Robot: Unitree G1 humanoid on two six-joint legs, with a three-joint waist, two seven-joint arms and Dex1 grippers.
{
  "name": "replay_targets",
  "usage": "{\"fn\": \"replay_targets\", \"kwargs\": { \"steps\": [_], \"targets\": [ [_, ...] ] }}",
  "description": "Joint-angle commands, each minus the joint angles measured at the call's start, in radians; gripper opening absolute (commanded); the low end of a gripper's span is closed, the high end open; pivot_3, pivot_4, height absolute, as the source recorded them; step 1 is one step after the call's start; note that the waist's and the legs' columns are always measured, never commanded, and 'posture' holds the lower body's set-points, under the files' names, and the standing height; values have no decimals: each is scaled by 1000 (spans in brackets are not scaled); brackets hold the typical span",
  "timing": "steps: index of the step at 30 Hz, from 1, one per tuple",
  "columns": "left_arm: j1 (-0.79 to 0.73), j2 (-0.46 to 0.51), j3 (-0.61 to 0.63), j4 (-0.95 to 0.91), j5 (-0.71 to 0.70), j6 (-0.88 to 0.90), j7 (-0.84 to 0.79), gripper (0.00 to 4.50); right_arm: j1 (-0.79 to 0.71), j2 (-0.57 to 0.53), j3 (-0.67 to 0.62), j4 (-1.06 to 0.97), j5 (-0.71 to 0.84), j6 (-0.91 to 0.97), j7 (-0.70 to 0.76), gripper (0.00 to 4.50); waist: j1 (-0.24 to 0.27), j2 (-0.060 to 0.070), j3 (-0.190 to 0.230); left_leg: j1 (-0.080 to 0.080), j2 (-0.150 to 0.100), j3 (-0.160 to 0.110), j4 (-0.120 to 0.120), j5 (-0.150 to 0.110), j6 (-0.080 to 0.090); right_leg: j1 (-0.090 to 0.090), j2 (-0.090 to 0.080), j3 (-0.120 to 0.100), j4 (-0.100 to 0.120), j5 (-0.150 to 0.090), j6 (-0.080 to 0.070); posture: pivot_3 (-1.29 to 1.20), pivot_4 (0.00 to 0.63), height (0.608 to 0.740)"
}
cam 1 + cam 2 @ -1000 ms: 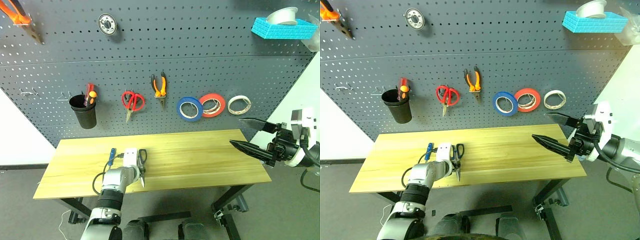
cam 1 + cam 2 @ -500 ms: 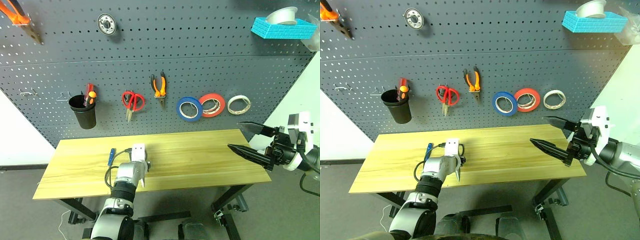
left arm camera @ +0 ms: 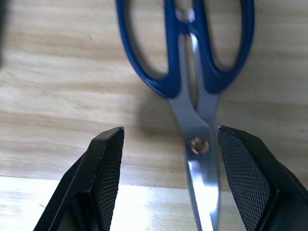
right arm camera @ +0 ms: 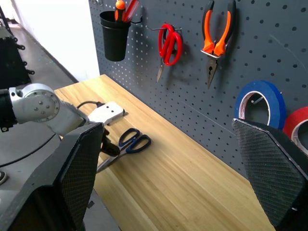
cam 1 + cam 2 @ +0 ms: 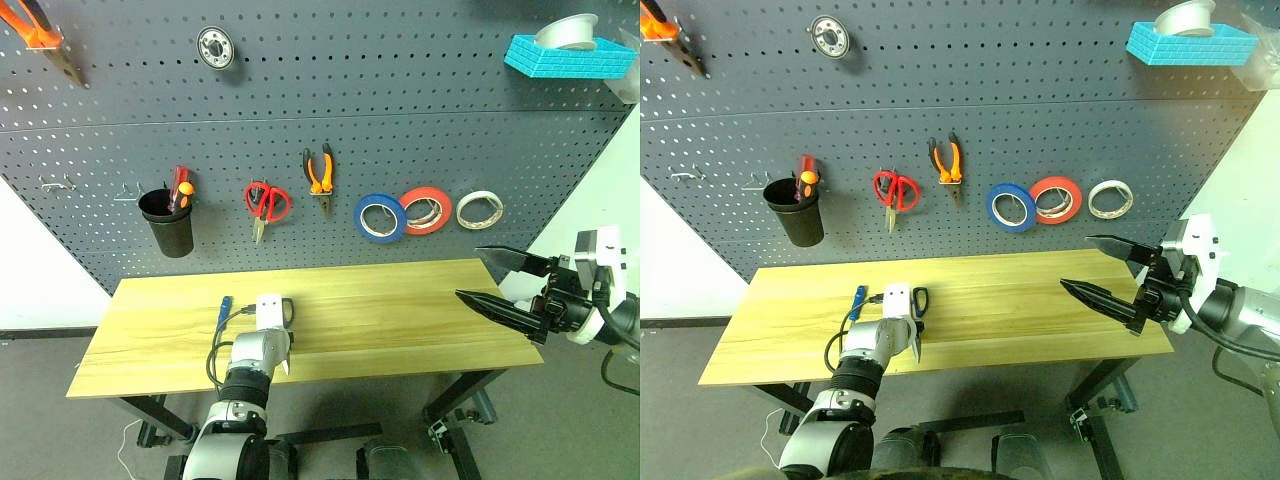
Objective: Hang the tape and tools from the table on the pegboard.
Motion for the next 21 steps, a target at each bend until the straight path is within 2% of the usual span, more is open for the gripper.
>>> {"fn": "replay_targets", "kwargs": {
  "steps": [1, 20, 21],
  "targets": [
    [-14, -4, -4, 4, -1, -27, -7, 3216, -4, -7, -41, -30, 20, -2, -4, 4500, 0, 0, 0, 0, 0, 0, 0, 0, 0, 0, 0, 0, 0, 0, 0, -199, 24, 717],
    [-71, 4, 47, 203, -11, -152, 21, 3216, 33, -9, -72, -61, 41, 17, -14, 4500, -2, -2, 1, -1, 0, 0, 0, -1, 0, -1, 0, 0, -1, -1, 2, -219, 35, 717],
    [-72, 4, 47, 207, -12, -152, 20, 3043, 34, -9, -73, -62, 41, 17, -14, 4500, -3, -2, 1, -1, 0, 0, 0, -1, 0, -1, 0, 0, -1, -1, 2, -219, 33, 717]
  ]
}}
